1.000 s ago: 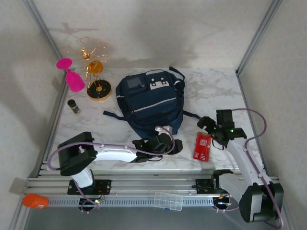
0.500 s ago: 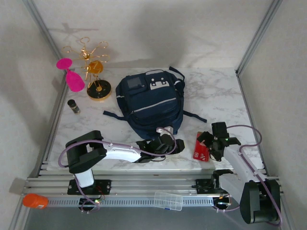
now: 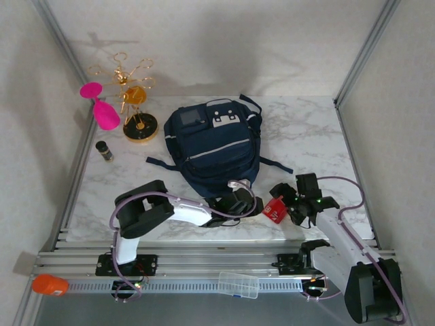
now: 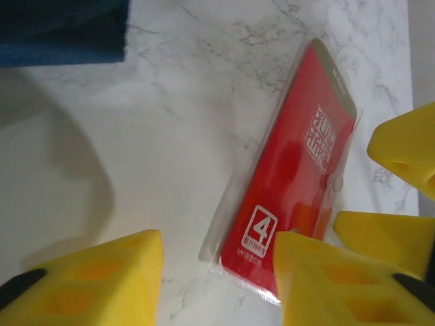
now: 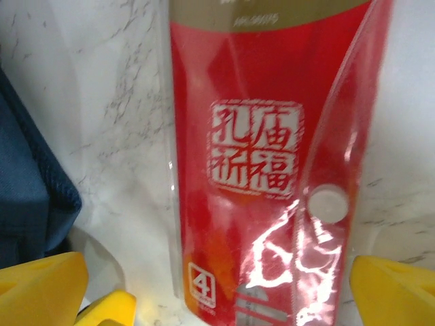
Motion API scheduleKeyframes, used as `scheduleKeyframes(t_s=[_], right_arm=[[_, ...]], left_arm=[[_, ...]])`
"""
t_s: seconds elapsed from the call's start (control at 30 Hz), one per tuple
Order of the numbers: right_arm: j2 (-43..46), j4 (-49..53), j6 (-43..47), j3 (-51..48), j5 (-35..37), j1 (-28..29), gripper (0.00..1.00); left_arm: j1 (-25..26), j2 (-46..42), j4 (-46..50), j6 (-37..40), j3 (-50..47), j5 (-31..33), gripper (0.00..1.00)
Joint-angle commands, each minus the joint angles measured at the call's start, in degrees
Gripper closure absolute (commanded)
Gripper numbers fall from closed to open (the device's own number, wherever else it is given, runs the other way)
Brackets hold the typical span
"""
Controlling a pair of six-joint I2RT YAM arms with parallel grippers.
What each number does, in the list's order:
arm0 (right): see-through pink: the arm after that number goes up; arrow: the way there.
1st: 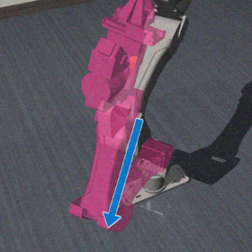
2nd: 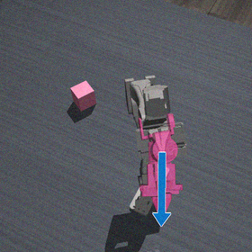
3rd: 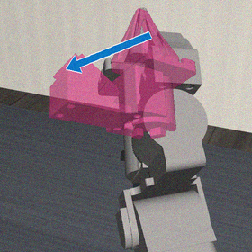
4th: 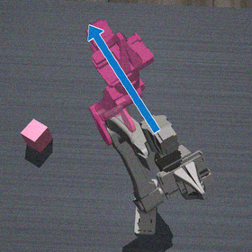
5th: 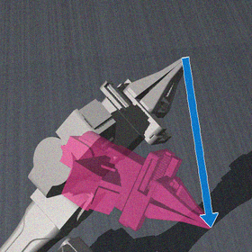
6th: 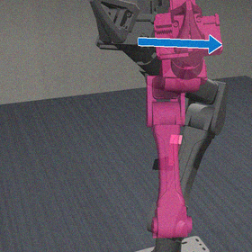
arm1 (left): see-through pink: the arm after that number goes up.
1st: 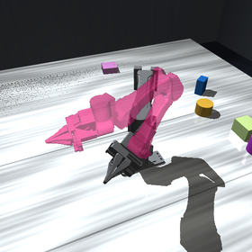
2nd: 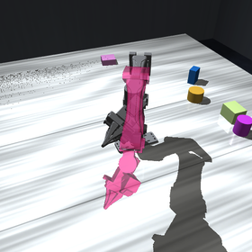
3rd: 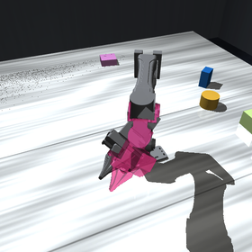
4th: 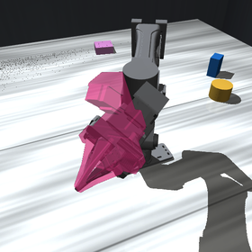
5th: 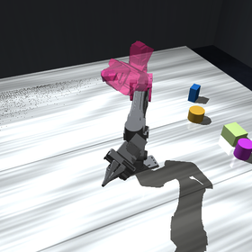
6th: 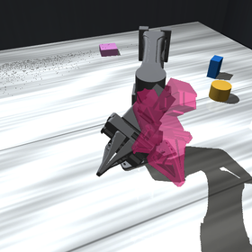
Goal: Pack the student bag
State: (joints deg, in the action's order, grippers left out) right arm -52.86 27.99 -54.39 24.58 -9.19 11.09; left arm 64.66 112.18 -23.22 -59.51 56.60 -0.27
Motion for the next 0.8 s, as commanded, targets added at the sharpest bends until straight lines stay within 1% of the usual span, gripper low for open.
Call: scheduleKeyframes(t_s=[0.0, 0.1, 0.17, 0.3, 0.4, 0.47, 0.53, 0.63, 0.77], right_arm=[[0.8, 2.8, 3.1, -0.7, 0.5, -4.0, 0.01], [1.3, 1.2, 4.5, -2.1, -0.7, -6.3, 0.01], [0.1, -0.9, 5.1, -3.1, -3.6, -7.4, 0.01], [-1.6, -4.4, 5.4, -3.6, -7.6, -7.6, 0.01], [-1.9, -6.6, 5.3, -3.9, -10.1, -7.8, 0.01], [-2.2, -8.3, 5.0, -4.4, -13.3, -7.9, 0.03], [-1.8, -8.9, 5.1, -3.7, -14.6, -8.0, 0.06], [-1.0, -9.2, 5.3, -2.8, -15.9, -8.0, 0.10], [-2.0, -11.0, 5.7, -2.3, -19.6, -8.2, 0.14]], left_arm=[[-0.6, 2.0, 1.4, 4.4, 6.2, 0.9, 0.61], [-0.8, 5.2, 4.0, 5.5, 10.7, 0.9, 0.67], [-1.1, 7.8, 4.2, 4.8, 13.9, -1.9, 0.74], [-1.0, 11.2, 4.2, 3.7, 16.7, -3.1, 0.80], [-1.5, 13.6, 7.6, 3.1, 19.0, -3.5, 0.88], [-1.8, 14.3, 8.0, 2.8, 19.3, -3.2, 0.95], [-2.2, 14.8, 8.2, 2.4, 19.6, -2.9, 0.99], [-2.8, 16.0, 10.4, 1.8, 20.9, -3.2, 1.00], [-2.8, 16.0, 9.7, 1.2, 19.9, -3.5, 1.00]])
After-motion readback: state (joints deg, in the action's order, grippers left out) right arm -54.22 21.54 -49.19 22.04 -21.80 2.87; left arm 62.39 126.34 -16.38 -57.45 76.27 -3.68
